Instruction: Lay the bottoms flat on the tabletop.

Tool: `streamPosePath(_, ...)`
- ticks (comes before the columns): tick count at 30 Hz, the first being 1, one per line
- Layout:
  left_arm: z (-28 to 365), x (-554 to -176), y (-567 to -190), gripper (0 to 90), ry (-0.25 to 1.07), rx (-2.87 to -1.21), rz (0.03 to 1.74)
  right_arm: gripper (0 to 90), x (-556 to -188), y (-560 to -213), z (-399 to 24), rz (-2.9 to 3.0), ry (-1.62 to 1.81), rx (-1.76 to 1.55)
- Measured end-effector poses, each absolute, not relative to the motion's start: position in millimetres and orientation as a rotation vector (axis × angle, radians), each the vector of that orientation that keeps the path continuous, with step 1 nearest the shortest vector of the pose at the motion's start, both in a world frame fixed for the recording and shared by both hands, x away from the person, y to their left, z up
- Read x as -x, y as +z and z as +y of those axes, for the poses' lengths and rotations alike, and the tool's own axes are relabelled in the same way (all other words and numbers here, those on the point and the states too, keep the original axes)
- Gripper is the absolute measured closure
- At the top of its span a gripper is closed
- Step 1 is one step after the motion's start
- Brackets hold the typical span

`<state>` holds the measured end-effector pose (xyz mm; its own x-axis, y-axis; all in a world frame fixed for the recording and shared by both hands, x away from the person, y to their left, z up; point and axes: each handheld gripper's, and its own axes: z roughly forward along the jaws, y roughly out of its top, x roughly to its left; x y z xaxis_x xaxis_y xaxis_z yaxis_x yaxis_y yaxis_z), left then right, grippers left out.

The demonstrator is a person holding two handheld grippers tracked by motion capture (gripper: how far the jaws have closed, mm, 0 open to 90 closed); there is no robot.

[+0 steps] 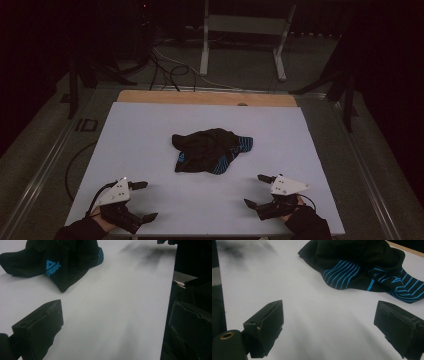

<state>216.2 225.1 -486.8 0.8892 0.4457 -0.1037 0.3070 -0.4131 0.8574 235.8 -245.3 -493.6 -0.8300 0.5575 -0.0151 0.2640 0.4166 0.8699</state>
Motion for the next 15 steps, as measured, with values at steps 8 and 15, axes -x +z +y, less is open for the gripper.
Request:
streamPosePath(8, 223, -216, -485, 0.0, 0.149, -2.015, 0.536, 9.0, -235, -491, -245, 2.390, 1.411, -0.723)
streamPosePath(15, 224, -217, -476, 0.0, 0.165, -1.995, 0.531, 9.2, -235, -481, -249, 2.357, 1.417, -0.752)
